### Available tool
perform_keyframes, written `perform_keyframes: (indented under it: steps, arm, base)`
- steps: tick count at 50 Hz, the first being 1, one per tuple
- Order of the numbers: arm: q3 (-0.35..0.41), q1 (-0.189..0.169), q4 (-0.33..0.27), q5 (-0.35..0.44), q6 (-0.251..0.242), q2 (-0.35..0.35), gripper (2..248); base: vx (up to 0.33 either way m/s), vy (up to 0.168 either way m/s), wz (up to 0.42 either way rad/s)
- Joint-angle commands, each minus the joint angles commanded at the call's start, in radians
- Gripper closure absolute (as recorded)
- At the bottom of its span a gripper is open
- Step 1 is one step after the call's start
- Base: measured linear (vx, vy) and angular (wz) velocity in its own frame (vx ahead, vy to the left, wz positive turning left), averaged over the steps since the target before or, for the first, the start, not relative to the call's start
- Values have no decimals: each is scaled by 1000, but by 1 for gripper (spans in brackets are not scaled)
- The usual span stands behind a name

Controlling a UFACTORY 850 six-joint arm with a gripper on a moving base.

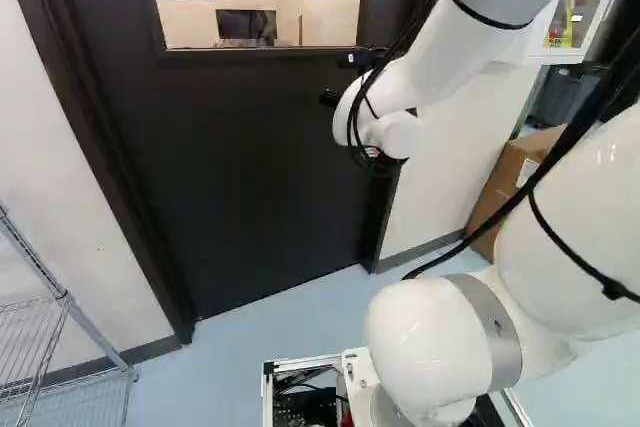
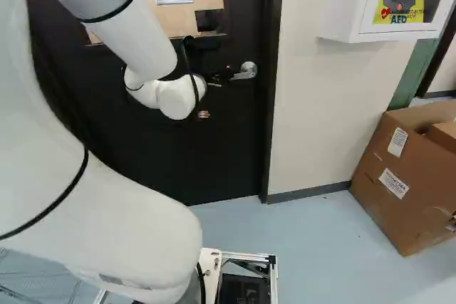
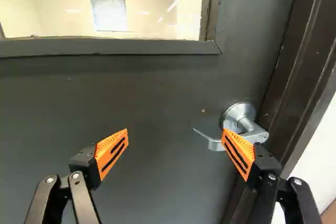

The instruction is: Open the door and move inside

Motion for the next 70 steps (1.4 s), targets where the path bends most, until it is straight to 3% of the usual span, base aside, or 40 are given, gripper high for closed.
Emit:
perform_keyframes:
  steps: [24, 70]
  arm:
    - [-94, 0, 0, -105, 0, -50, 3]
    - [-146, -11, 0, -111, 0, -201, 3]
  base:
    - [0, 0, 0]
    - [0, 0, 0]
